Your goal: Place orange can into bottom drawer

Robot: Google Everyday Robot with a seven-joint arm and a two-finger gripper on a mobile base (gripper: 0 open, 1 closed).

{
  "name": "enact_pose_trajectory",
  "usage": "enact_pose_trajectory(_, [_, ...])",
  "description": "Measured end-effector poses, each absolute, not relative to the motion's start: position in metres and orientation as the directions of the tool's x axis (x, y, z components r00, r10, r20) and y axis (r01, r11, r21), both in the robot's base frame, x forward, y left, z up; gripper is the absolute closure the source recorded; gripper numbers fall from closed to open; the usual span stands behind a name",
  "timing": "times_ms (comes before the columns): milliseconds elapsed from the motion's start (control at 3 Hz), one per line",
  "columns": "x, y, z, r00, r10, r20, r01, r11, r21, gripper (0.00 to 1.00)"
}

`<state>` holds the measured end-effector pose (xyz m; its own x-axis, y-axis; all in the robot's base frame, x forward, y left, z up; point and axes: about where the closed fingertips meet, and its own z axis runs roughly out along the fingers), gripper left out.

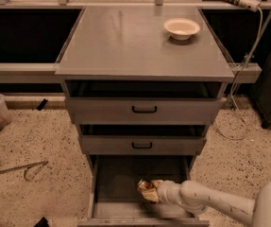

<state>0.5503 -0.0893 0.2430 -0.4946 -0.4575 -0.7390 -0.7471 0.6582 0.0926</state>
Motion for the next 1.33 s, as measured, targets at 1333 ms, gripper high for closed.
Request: enact_pose_trajectory(1333, [0.545,-0.088,0.136,-0.585,-0.449,-0.676,-0.704,0.694,0.148,1.00])
